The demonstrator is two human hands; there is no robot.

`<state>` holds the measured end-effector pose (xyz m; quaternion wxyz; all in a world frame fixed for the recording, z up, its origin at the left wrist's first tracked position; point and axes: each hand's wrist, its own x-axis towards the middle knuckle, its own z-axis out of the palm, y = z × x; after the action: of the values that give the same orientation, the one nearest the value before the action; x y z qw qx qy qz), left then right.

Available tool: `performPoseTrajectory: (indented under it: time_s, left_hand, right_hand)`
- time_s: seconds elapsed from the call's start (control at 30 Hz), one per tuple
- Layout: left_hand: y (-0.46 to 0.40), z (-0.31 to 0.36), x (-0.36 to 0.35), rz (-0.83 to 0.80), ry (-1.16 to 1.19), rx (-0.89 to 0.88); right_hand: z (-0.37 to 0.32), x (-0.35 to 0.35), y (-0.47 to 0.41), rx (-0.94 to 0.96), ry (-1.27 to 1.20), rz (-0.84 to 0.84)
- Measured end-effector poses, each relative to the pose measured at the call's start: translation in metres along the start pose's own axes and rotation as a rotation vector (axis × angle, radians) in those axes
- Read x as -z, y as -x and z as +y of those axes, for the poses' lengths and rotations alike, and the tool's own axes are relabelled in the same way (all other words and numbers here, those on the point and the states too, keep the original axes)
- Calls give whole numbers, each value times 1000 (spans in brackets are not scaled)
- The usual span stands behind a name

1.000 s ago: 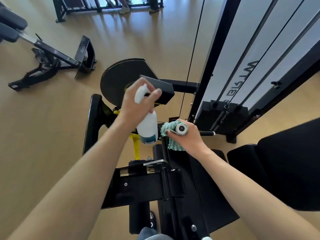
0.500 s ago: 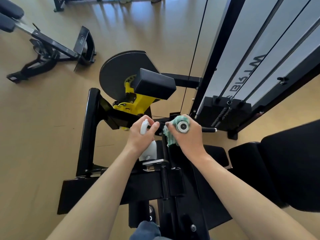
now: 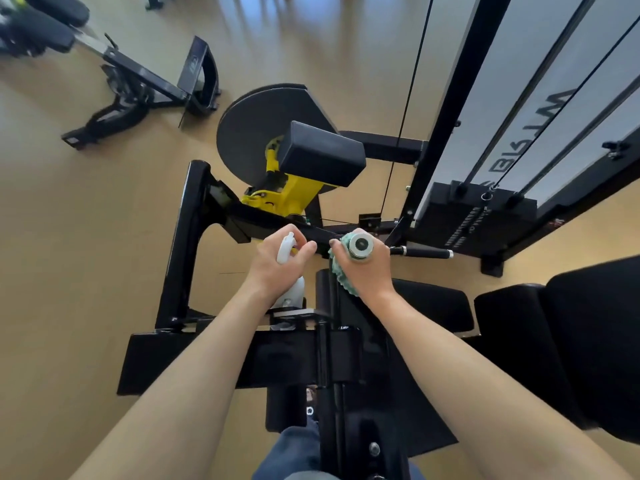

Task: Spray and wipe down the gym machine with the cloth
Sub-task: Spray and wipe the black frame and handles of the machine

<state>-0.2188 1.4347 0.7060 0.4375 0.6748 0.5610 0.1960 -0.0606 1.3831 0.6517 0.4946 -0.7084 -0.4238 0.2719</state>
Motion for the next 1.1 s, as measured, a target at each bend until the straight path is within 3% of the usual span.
performPoseTrajectory:
  time_s: [0.17,0.3,0.47,0.57,0.7,0.93,1.0,1.1]
  left_hand:
    - [-5,-8,0,-27,52,48]
    - [-10,-13,-1,-63,109,31]
    - [-13,-15,-6,-139,74,-6]
    - [-16,-19,-4,-144,75,21]
    - [-14,-21,-1,-147,81,-4]
    - [-19,-17,0,-236,73,17]
    - [-19,-18,0,-250,72,24]
    - [-20,-17,0,-253,72,31]
  right_hand:
    - [-1,5,-1,-126,20,-83]
    - [-36,5,15,-30,-78,157]
    - [-46,8,13,-33,-94,143]
    - [-27,-1,5,-126,-50,96]
    - [-2,-20,7,-264,-80,152]
    - [18,2,-4,-146,236,-162]
    - [21,-1,4,-165,235,-124]
    - [26,-5,31,-214,451,-85]
